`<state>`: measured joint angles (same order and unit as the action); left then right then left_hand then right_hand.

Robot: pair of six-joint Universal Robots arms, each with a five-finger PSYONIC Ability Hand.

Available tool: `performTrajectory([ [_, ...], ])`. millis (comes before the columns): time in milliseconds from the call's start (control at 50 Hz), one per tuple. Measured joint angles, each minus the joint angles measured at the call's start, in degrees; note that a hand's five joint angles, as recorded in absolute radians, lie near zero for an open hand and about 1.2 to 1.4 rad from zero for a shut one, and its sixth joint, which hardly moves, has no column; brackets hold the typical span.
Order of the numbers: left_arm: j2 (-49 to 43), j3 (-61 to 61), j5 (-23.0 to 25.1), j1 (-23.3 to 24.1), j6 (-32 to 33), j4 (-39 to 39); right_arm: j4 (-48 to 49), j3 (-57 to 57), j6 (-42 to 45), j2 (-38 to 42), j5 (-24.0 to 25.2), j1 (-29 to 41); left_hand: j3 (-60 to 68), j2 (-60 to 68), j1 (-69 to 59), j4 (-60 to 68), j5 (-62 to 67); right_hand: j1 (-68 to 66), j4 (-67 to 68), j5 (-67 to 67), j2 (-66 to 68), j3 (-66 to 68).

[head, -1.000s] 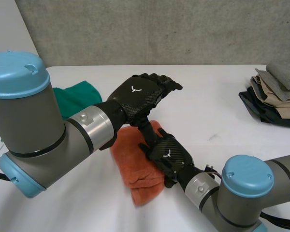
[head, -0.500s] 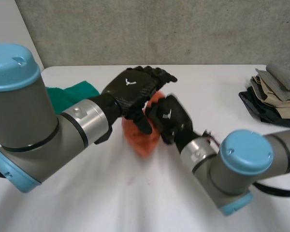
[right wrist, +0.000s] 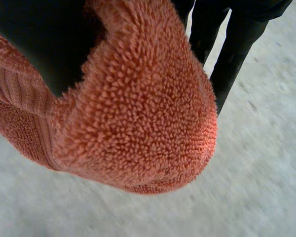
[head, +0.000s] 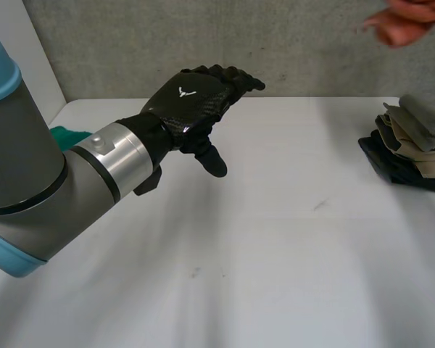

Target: Fold the laundry.

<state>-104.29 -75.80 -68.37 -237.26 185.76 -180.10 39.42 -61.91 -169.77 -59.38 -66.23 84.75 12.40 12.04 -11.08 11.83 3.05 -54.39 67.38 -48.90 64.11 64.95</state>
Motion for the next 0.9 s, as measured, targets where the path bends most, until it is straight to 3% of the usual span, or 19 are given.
performTrajectory([
  [200,-0.6,-0.3,0.2,0.1,0.1,-2.0,1.7,11.8,-8.2,18.6,15.4,-14.8,0.0,0.0,0.0,0.0,0.0,0.0,0.2,0.0,0.3,0.0],
  [320,-1.0,-0.6,0.2,0.0,0.1,-2.9,4.4,14.9,-9.4,28.5,23.4,-18.8,0.0,0.0,0.0,0.0,0.0,0.0,0.2,0.0,0.3,0.0],
  [400,-1.5,-0.7,0.2,0.0,0.2,-3.0,5.5,15.1,-10.6,31.7,26.1,-19.5,0.0,0.0,0.0,0.0,0.0,-0.1,0.3,0.0,0.3,0.0],
  [460,-1.8,-0.8,0.1,0.0,0.2,-3.0,5.8,14.2,-11.1,31.9,26.6,-19.6,0.0,0.0,0.0,0.0,0.0,1.1,-8.7,3.7,-5.9,-6.9],
  [480,-1.9,-0.8,0.1,0.0,0.2,-3.0,5.8,13.6,-11.3,31.4,26.4,-19.5,0.0,0.0,0.0,0.0,0.0,15.0,-23.5,17.4,-21.5,-22.0],
  [560,-1.9,-0.8,0.1,0.0,0.1,-3.0,4.9,11.1,-11.4,27.8,23.9,-19.4,0.0,0.0,0.0,0.0,0.0,40.4,-51.3,42.2,-49.3,-49.3],
  [740,-1.4,-0.8,0.0,0.3,0.1,-2.9,-6.6,4.6,-9.1,14.7,17.2,-19.9,0.0,0.0,0.0,0.0,0.0,41.4,-54.8,46.1,-51.5,-52.5],
  [900,-1.0,-0.5,0.2,0.8,0.1,-3.0,-28.4,0.4,3.9,2.4,14.2,-23.7,0.0,0.0,0.0,0.0,0.0,41.4,-54.8,46.1,-51.5,-52.5],
])
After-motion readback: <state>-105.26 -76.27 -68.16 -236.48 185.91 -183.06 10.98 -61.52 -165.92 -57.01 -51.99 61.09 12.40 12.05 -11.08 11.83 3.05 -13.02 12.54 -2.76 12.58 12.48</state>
